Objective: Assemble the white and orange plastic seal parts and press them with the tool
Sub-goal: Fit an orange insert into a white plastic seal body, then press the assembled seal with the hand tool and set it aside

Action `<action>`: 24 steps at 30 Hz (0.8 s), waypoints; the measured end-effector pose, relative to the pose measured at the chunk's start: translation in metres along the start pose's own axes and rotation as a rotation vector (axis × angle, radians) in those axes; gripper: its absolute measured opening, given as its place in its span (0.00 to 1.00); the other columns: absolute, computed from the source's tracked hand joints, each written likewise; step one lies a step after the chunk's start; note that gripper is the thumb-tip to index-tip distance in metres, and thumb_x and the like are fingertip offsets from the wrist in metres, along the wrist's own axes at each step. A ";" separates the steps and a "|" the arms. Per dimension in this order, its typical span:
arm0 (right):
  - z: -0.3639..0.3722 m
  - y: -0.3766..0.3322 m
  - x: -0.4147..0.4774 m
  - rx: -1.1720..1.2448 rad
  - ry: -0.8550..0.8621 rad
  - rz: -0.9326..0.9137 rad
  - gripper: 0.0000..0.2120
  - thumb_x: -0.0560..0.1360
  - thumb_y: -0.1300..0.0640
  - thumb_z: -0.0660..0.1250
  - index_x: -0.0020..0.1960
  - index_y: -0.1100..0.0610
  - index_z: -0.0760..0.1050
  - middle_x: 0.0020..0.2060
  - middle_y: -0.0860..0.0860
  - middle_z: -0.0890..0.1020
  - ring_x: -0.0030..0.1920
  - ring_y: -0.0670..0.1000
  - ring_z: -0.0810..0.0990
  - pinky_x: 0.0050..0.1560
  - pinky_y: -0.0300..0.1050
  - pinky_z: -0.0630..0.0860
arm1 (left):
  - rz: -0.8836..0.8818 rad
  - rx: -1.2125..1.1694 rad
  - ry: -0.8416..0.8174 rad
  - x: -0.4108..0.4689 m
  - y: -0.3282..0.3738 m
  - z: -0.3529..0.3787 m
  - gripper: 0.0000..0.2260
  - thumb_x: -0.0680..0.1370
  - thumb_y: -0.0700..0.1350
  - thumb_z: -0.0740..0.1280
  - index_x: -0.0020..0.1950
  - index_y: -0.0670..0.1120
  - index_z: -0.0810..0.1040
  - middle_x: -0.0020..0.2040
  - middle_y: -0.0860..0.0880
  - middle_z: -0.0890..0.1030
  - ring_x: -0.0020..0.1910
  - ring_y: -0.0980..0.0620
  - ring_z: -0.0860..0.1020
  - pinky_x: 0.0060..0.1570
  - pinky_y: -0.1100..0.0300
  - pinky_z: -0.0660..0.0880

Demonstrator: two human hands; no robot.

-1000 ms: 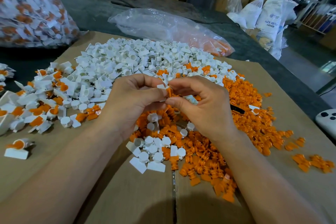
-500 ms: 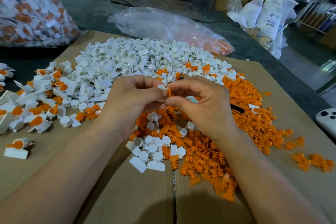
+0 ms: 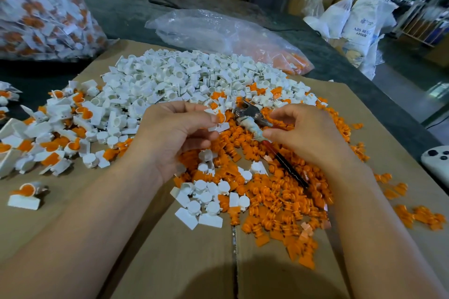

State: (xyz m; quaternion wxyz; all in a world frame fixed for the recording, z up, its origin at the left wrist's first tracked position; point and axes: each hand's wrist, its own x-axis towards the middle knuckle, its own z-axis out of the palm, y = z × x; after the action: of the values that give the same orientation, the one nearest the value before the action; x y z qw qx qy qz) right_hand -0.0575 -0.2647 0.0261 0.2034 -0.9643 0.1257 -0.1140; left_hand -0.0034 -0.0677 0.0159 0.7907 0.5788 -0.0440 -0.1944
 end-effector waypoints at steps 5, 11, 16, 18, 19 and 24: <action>-0.002 0.005 0.000 -0.135 -0.170 0.031 0.31 0.66 0.45 0.73 0.65 0.53 0.70 0.63 0.49 0.73 0.61 0.49 0.71 0.52 0.40 0.64 | -0.005 0.019 0.012 0.002 0.001 -0.001 0.06 0.67 0.32 0.71 0.37 0.41 0.77 0.23 0.49 0.78 0.23 0.54 0.78 0.21 0.68 0.72; -0.003 0.005 -0.001 -0.284 -0.273 0.059 0.41 0.63 0.38 0.71 0.71 0.53 0.62 0.69 0.50 0.66 0.67 0.52 0.65 0.61 0.47 0.65 | 0.004 0.012 0.007 0.002 0.001 -0.001 0.06 0.66 0.32 0.71 0.37 0.41 0.77 0.24 0.48 0.78 0.23 0.54 0.78 0.21 0.68 0.73; 0.000 0.005 0.000 -0.364 -0.330 0.100 0.48 0.61 0.33 0.69 0.73 0.54 0.56 0.71 0.53 0.63 0.69 0.54 0.63 0.64 0.49 0.64 | 0.007 0.008 0.001 0.002 0.001 -0.001 0.06 0.66 0.32 0.71 0.37 0.41 0.77 0.24 0.48 0.79 0.24 0.53 0.78 0.21 0.68 0.72; 0.001 0.006 0.000 -0.356 -0.321 0.135 0.48 0.61 0.32 0.69 0.73 0.54 0.57 0.70 0.53 0.64 0.68 0.55 0.64 0.62 0.49 0.65 | 0.009 0.009 0.000 0.002 0.001 -0.001 0.06 0.66 0.32 0.71 0.38 0.41 0.77 0.25 0.48 0.79 0.24 0.54 0.78 0.21 0.68 0.72; 0.002 0.006 0.000 -0.355 -0.307 0.148 0.47 0.62 0.33 0.69 0.72 0.54 0.58 0.69 0.53 0.65 0.67 0.55 0.65 0.59 0.48 0.66 | 0.010 0.010 0.001 0.002 0.000 -0.001 0.06 0.66 0.32 0.71 0.37 0.41 0.77 0.25 0.48 0.79 0.24 0.54 0.78 0.21 0.68 0.72; 0.005 0.002 0.002 -0.331 -0.204 0.149 0.33 0.62 0.39 0.73 0.59 0.56 0.70 0.47 0.50 0.71 0.47 0.49 0.67 0.39 0.44 0.63 | 0.005 0.009 0.006 0.004 -0.001 -0.001 0.06 0.66 0.32 0.71 0.37 0.41 0.77 0.24 0.48 0.78 0.24 0.54 0.78 0.21 0.68 0.72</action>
State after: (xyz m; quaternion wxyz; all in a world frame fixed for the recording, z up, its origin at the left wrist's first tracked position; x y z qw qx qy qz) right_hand -0.0551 -0.2648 0.0216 0.0618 -0.9791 0.1924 0.0215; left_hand -0.0001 -0.0683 0.0142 0.7887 0.5829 -0.0441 -0.1905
